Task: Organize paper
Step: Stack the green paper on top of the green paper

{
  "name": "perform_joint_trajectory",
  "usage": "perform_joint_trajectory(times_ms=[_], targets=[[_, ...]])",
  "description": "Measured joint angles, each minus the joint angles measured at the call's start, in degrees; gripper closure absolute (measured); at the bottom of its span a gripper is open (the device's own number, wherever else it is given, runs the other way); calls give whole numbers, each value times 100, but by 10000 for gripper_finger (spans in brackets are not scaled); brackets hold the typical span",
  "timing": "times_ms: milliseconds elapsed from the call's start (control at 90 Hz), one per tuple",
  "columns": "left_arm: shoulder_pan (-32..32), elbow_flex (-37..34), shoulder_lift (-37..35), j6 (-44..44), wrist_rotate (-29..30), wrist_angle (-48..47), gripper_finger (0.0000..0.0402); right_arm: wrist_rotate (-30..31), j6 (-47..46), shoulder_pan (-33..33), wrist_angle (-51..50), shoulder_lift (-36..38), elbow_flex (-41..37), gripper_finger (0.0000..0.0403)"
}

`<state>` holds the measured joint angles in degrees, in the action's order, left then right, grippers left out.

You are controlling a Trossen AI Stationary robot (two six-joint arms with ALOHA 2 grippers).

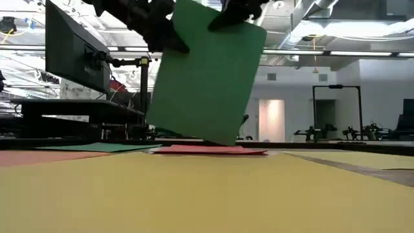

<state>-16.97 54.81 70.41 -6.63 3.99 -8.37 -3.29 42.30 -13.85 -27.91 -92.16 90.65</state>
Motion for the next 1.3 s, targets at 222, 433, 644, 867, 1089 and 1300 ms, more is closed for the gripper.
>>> perform_joint_trajectory(times_ms=[222,433,644,867,1089,1300], targets=[[1,0,-196,-116,349,-104,347,-9,109,-34,403,-15,2,403],[0,0,-664,-180,844,-574,398,-268,127,-173,461,-102,0,403],[0,4,-950,-75,1288,-1078,402,-562,15,-234,859,-96,2,403],[-4,9,-975,382,2117,-1320,402,-1327,-297,-238,1388,-749,8,403],[2,59,-1168,441,2994,-1322,402,-1346,252,-283,2274,-1429,9,403],[2,72,-1553,339,3472,-1425,402,-1414,321,-286,2696,-2100,317,403]])
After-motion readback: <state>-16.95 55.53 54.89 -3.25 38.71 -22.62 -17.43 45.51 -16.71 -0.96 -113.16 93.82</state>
